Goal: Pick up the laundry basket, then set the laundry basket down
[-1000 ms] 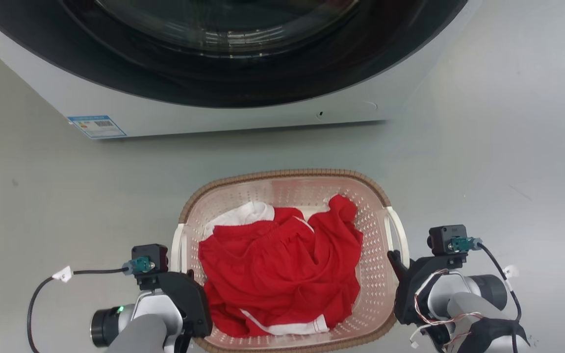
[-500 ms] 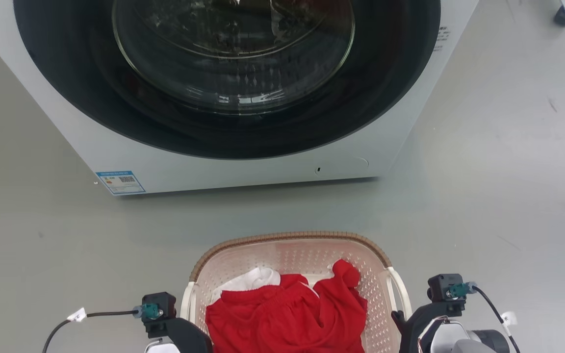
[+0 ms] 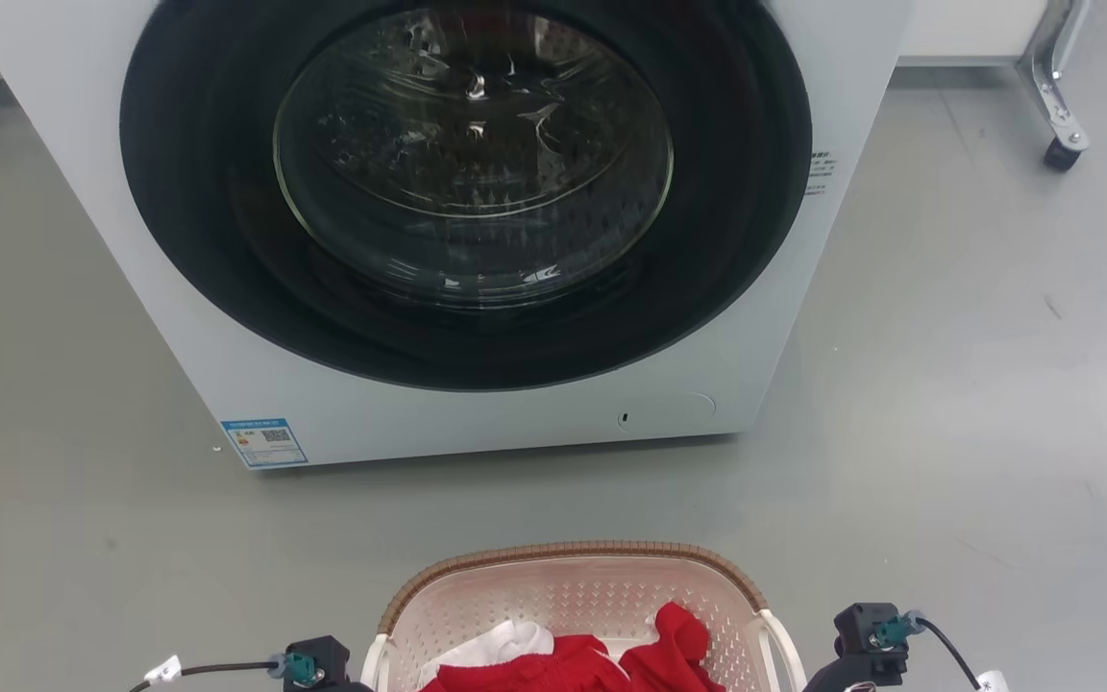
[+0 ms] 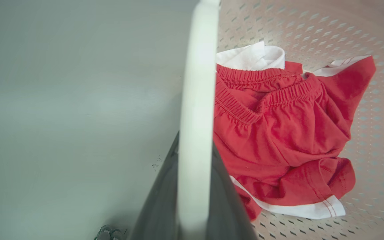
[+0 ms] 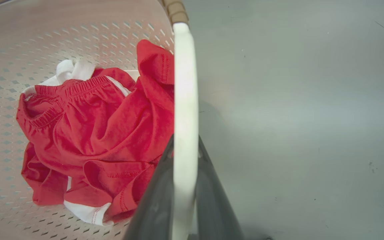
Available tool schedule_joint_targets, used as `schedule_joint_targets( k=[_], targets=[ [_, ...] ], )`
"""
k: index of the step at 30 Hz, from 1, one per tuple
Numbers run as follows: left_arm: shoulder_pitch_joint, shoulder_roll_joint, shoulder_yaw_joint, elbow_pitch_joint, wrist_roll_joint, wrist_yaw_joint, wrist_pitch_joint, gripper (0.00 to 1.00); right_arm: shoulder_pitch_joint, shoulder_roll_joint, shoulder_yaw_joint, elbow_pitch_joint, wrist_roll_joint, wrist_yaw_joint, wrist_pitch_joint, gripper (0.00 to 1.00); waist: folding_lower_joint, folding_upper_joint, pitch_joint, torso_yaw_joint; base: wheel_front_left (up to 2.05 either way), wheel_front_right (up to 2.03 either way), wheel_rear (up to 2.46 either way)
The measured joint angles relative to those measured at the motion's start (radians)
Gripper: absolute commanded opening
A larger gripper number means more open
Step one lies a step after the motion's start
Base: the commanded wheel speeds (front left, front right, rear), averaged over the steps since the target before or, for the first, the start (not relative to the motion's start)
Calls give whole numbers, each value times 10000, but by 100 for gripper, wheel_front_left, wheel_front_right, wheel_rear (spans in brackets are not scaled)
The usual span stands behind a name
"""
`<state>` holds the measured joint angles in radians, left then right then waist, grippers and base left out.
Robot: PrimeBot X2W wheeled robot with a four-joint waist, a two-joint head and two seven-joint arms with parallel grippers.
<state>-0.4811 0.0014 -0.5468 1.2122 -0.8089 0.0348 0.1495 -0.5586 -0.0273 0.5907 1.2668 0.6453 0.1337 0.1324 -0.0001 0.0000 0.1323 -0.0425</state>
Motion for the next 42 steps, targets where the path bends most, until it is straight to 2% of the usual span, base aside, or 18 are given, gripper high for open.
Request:
schedule_joint_targets(
  k=[19, 42],
  targets=[
    [600, 13, -261, 56, -554, 92, 462, 0, 473, 2, 276, -35, 426, 0, 784, 0, 0, 0, -1277, 18, 0, 0, 0],
    [619, 21, -468, 98, -928, 182, 529, 0, 512, 2, 330, -13, 648, -2, 867, 0, 0, 1, -1503, 23, 0, 0, 0]
  ],
)
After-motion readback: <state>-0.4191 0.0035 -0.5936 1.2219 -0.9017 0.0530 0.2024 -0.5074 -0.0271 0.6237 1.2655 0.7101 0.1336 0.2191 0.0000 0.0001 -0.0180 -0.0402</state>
